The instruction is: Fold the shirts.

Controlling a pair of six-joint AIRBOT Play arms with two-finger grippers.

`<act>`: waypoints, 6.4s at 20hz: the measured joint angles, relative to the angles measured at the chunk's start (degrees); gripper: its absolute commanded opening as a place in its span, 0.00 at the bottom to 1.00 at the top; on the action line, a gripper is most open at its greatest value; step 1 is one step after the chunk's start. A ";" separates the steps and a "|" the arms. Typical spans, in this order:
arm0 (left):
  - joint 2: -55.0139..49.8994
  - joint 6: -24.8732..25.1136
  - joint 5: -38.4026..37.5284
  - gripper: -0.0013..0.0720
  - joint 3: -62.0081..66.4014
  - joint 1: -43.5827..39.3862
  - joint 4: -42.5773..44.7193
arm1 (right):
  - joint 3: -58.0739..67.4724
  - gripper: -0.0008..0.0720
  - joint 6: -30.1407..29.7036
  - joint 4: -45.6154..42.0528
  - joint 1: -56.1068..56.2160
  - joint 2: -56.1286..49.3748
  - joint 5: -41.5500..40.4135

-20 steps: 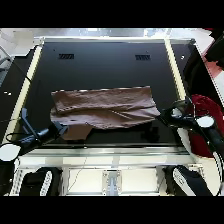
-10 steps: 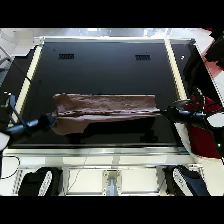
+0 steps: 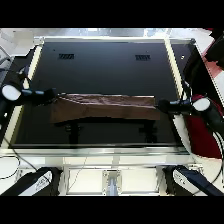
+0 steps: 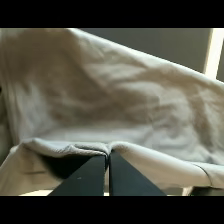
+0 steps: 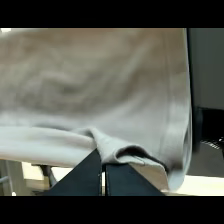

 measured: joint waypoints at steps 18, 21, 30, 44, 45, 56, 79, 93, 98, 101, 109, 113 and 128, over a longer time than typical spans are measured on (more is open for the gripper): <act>-18.53 5.07 9.55 0.72 5.75 -0.76 -0.15 | 17.18 0.28 0.17 -0.59 1.11 -26.32 -0.07; -17.05 5.27 9.88 0.71 7.43 -0.76 -0.31 | 20.72 0.38 0.17 -0.74 0.68 -26.10 2.36; -5.11 11.34 6.84 0.68 15.69 -2.91 -6.60 | 35.56 0.60 -0.17 -14.97 -5.16 -17.86 18.84; -29.81 13.44 -12.85 0.64 51.93 -29.92 11.23 | 9.11 0.90 -3.58 5.20 -9.66 -14.97 -1.49; -31.32 13.35 -13.51 0.64 52.70 -31.21 12.44 | 6.43 0.90 -4.20 6.75 -9.97 -14.97 -2.73; -36.33 11.23 -15.67 0.64 54.75 -35.06 16.63 | -0.52 0.90 -17.77 24.13 -13.97 -22.73 2.08; -50.95 11.26 -27.26 0.04 54.53 -35.17 13.03 | 27.50 0.03 -17.49 28.15 -2.05 -28.06 17.44; -52.26 11.23 -30.67 0.04 54.53 -31.98 11.13 | 50.36 0.02 -8.59 22.49 18.49 -28.09 18.73; -41.77 12.35 -32.76 0.04 54.53 -23.19 11.23 | 51.49 0.02 -7.58 21.66 27.04 -28.46 13.07; -34.93 12.83 -33.55 0.04 54.53 -16.04 11.28 | 51.65 0.02 -7.23 21.20 33.79 -30.36 5.44; -24.09 13.20 -34.71 0.04 54.55 -2.56 11.23 | 51.87 0.71 -1.81 22.99 49.83 -38.95 -22.88; -22.91 13.22 -35.15 0.04 54.53 -0.63 11.21 | 53.57 0.70 -0.72 20.44 50.23 -39.63 -24.61; -22.49 13.20 -35.30 0.04 54.53 0.00 11.21 | 44.76 0.49 15.45 -0.28 26.91 -43.91 6.19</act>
